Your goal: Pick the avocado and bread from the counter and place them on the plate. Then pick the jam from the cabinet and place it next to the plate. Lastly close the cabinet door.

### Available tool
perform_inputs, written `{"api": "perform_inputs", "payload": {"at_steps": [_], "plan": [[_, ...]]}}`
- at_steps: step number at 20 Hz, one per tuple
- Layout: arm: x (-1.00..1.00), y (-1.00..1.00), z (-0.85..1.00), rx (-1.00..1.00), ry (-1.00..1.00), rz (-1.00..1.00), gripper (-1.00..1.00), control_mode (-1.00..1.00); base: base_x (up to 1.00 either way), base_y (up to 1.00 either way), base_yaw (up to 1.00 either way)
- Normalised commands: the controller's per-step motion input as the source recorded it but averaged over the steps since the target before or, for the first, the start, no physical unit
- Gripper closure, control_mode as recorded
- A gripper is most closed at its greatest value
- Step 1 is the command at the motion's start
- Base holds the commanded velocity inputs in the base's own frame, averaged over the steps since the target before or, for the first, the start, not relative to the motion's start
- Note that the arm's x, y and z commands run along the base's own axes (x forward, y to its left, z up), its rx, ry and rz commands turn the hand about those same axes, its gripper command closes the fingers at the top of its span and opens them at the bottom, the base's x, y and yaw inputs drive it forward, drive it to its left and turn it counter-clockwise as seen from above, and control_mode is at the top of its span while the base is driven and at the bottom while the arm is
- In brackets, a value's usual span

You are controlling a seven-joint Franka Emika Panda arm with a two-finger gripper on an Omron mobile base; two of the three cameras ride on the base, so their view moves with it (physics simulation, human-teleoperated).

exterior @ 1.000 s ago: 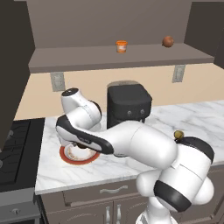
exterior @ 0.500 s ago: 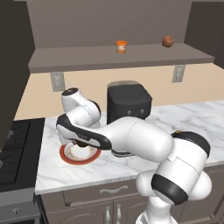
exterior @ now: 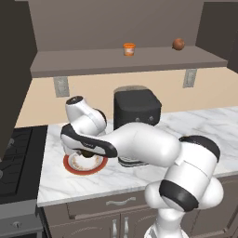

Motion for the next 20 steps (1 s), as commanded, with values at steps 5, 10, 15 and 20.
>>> {"api": "perform_inputs", "payload": {"at_steps": [5,10,15,20], "plan": [[0.09,0.0,-0.08,0.0,0.0,0.0,1.0,-1.0,0.0,0.0,0.0],[0.11,0.01,-0.05,0.0,0.0,0.0,1.0,-1.0,0.0,0.0,0.0],[0.06,0.06,-0.05,0.0,0.0,0.0,1.0,-1.0,0.0,0.0,0.0],[0.02,0.08,-0.09,0.0,0.0,0.0,1.0,-1.0,0.0,0.0,0.0]]}}
